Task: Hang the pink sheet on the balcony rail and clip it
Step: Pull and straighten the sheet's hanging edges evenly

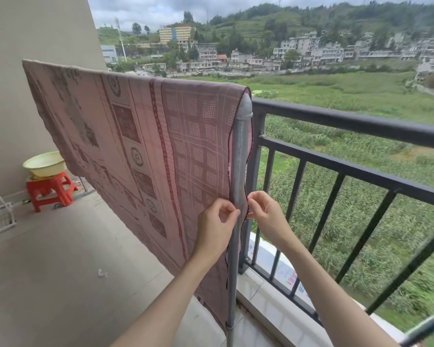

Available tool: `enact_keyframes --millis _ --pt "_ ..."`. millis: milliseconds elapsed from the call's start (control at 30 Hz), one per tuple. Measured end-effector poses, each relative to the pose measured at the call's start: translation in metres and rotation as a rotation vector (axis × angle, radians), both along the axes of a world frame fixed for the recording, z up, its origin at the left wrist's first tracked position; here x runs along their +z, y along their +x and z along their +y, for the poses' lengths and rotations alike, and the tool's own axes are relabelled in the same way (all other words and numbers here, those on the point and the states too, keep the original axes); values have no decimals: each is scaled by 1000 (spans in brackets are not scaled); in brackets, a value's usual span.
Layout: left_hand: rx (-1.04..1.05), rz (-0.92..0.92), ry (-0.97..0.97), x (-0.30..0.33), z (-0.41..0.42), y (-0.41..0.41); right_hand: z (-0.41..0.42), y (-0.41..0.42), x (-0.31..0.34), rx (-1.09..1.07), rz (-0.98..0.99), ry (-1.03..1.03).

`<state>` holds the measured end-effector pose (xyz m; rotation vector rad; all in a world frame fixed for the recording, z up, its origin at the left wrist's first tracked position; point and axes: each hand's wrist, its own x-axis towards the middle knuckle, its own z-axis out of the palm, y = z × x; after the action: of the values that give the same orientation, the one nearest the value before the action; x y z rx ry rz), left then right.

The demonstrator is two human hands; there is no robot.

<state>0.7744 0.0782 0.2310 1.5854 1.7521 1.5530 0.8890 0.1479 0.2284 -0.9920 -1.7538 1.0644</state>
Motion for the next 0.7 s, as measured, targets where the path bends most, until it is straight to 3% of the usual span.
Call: enact_keyframes --millis 200,333,700 --pt "147 -175 68 -4 1 2 -3 3 -6 -38 10 -9" --pt "55 -122 -72 -16 9 -3 -10 0 -8 -10 86 -42" --pt "121 -104 25 -28 1 7 -18 -2 -24 -84 124 14"
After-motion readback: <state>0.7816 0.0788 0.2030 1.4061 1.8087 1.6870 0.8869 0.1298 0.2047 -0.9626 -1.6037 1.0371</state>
